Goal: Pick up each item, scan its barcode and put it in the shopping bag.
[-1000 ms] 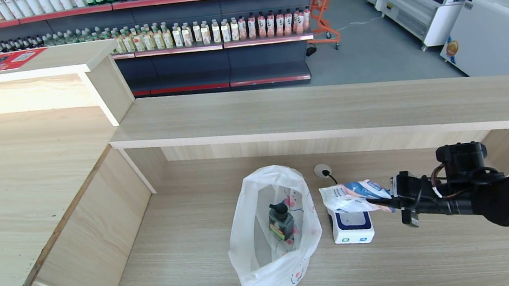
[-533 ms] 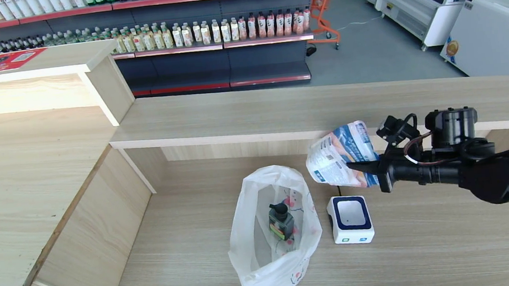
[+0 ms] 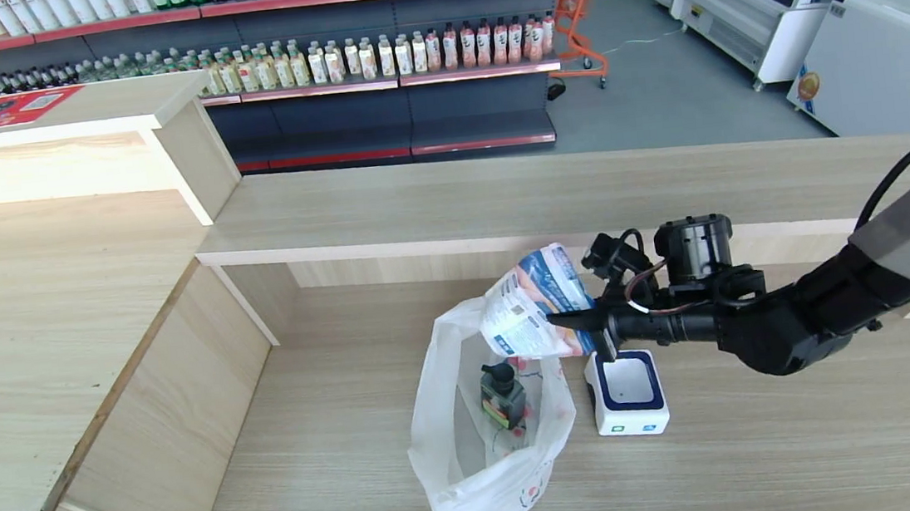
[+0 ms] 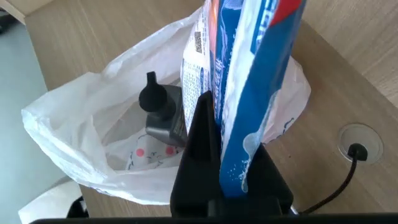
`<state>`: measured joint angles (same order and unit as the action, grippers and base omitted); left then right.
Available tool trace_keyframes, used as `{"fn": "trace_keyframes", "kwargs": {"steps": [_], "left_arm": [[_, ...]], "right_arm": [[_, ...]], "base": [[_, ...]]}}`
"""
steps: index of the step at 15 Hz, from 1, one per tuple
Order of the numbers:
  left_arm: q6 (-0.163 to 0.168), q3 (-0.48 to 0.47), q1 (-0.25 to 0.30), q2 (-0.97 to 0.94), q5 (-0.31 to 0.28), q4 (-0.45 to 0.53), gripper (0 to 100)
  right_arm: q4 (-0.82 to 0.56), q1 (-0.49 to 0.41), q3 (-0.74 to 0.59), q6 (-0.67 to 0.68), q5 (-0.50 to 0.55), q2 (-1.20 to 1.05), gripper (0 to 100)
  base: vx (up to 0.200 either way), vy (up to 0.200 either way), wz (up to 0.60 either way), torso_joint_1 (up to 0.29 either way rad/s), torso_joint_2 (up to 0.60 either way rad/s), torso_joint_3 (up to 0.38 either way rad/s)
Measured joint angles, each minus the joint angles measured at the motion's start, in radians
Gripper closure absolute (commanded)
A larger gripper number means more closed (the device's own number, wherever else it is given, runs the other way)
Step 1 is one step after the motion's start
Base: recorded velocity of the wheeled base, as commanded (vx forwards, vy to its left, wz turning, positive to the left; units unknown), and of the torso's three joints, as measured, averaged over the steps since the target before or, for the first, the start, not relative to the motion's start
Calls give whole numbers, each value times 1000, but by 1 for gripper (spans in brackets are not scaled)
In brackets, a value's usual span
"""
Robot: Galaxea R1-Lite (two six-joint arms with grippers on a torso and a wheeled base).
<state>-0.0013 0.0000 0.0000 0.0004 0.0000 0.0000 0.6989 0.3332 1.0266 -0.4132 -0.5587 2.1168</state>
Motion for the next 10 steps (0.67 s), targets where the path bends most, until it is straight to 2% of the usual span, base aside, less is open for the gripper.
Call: {"fn": "trace_keyframes", "kwargs": {"steps": [10], "left_arm": [[0, 0, 0, 0, 0, 0, 0]], "right_arm": [[4, 21, -5, -39, 15, 100, 100]], "base": [[0, 0, 0, 0, 0, 0]]}}
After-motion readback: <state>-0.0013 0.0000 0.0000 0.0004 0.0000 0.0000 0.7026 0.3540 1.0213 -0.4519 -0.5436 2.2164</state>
